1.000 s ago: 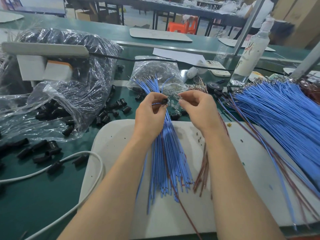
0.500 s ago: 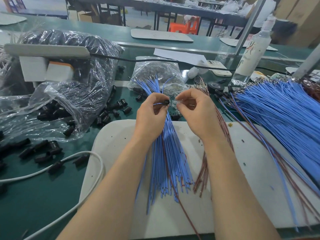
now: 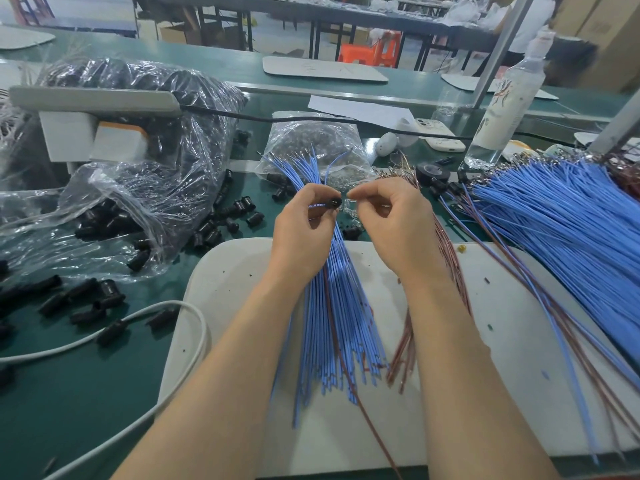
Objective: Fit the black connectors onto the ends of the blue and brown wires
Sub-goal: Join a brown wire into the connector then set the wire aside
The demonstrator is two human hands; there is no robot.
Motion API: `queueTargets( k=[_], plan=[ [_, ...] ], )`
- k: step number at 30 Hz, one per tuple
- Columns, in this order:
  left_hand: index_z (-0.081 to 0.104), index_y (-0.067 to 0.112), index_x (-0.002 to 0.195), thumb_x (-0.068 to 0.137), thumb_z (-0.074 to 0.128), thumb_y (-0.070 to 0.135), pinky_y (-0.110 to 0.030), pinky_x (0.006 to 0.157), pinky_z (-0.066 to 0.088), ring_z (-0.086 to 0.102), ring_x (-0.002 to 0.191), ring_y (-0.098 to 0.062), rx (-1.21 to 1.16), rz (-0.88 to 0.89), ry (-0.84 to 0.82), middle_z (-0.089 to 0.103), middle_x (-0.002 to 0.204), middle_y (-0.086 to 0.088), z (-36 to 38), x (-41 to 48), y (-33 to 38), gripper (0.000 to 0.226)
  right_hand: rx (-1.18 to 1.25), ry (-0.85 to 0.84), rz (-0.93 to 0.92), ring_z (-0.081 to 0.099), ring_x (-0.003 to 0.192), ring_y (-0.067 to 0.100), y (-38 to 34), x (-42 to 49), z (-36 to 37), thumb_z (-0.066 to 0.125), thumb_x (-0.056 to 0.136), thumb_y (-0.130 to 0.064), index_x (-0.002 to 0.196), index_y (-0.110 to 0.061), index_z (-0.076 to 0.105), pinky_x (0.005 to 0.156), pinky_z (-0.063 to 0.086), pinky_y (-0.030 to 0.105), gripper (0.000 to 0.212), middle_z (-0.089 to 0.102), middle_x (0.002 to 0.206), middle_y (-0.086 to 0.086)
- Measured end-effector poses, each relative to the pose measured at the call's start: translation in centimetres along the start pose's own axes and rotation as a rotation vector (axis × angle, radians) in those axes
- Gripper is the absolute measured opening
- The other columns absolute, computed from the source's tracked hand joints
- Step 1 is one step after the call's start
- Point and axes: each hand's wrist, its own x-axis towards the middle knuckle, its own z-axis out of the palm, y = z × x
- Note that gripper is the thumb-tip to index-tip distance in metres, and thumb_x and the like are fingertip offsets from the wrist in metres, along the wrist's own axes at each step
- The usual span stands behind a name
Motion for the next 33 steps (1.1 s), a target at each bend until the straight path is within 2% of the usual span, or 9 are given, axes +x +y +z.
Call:
queueTargets(
  k=[3,7,10,14,21,24,26,31,33],
  plan=[
    [0.060,0.017,0.097,0.088,0.053,-0.002,-0.016,0.074,0.049,0.064,0.086,-0.012,0.046,0.065,-0.001,0.067,0.095,0.001,0.2,-0.3,-0.1,0.022,-0.054,-0.049,0.013,0.062,0.087,0.017,-0.3,-0.2,0.6,0.070,0.082,-0.012,0.098,-0.011,0.071,0.087,0.051,0.032,0.016,0.062,0.097,0.005],
    [0.058,0.015,0.099,0.086,0.057,0.001,-0.027,0.079,0.051,0.062,0.083,-0.014,0.162,0.145,0.007,0.065,0.094,0.001,0.4,-0.4,-0.4,0.019,-0.100,-0.025,-0.010,0.061,0.085,0.019,-0.6,-0.3,0.9,0.072,0.081,-0.013,0.096,-0.009,0.071,0.084,0.048,0.028,0.015,0.059,0.093,0.004],
    [0.056,0.014,0.105,0.085,0.062,0.008,-0.031,0.075,0.050,0.056,0.076,-0.012,0.273,0.141,0.050,0.063,0.098,0.003,0.6,-0.4,-0.8,0.022,-0.103,0.026,-0.030,0.061,0.081,0.017,-0.9,-0.4,0.9,0.073,0.082,-0.016,0.090,-0.009,0.071,0.081,0.048,0.027,0.012,0.061,0.092,0.006],
    [0.065,0.014,0.092,0.087,0.056,0.012,-0.036,0.071,0.051,0.061,0.076,-0.019,0.355,0.115,0.103,0.068,0.084,0.001,0.5,-0.4,-0.8,0.010,-0.102,0.046,-0.056,0.060,0.078,0.017,-1.4,-0.5,1.0,0.074,0.081,-0.020,0.087,-0.010,0.071,0.080,0.049,0.029,0.012,0.060,0.088,0.003],
    [0.066,0.013,0.083,0.087,0.055,0.008,-0.016,0.052,0.034,0.047,0.053,-0.005,0.353,0.155,0.097,0.051,0.056,0.015,0.4,-0.2,-0.8,0.013,-0.050,-0.018,-0.010,0.063,0.075,0.011,-1.5,-0.4,0.7,0.075,0.080,-0.021,0.086,-0.015,0.071,0.078,0.051,0.023,0.010,0.065,0.088,0.001],
    [0.067,0.012,0.086,0.090,0.056,0.008,-0.023,0.061,0.045,0.058,0.060,0.005,0.312,0.137,0.088,0.058,0.061,0.016,0.4,-0.1,-0.9,0.012,0.016,-0.076,0.035,0.065,0.076,0.006,-1.4,-0.2,-0.3,0.069,0.084,-0.016,0.089,-0.017,0.072,0.077,0.052,0.017,0.007,0.070,0.087,-0.001],
    [0.066,0.013,0.087,0.092,0.054,0.010,-0.031,0.065,0.053,0.065,0.068,0.001,0.254,0.102,0.088,0.063,0.065,0.010,0.5,-0.1,-0.9,0.013,0.059,-0.082,0.032,0.064,0.075,0.005,-1.3,-0.1,-1.1,0.064,0.086,-0.009,0.091,-0.019,0.071,0.075,0.052,0.016,0.013,0.069,0.083,-0.006],
    [0.065,0.014,0.088,0.093,0.053,0.011,-0.027,0.055,0.046,0.059,0.059,0.003,0.248,0.115,0.106,0.064,0.068,0.011,0.5,-0.3,-0.7,0.013,0.136,-0.121,-0.008,0.064,0.078,0.002,-1.6,-0.2,-2.1,0.065,0.085,-0.005,0.089,-0.015,0.067,0.073,0.049,0.012,0.011,0.068,0.083,-0.006],
    [0.065,0.010,0.090,0.094,0.052,0.009,-0.029,0.059,0.049,0.066,0.070,-0.003,0.271,0.137,0.104,0.063,0.068,0.008,0.4,-0.3,-0.5,0.014,0.122,-0.134,-0.009,0.065,0.078,0.001,-1.7,-0.2,-2.0,0.066,0.085,-0.005,0.089,-0.014,0.068,0.073,0.049,0.011,0.010,0.069,0.084,-0.005]
  ],
)
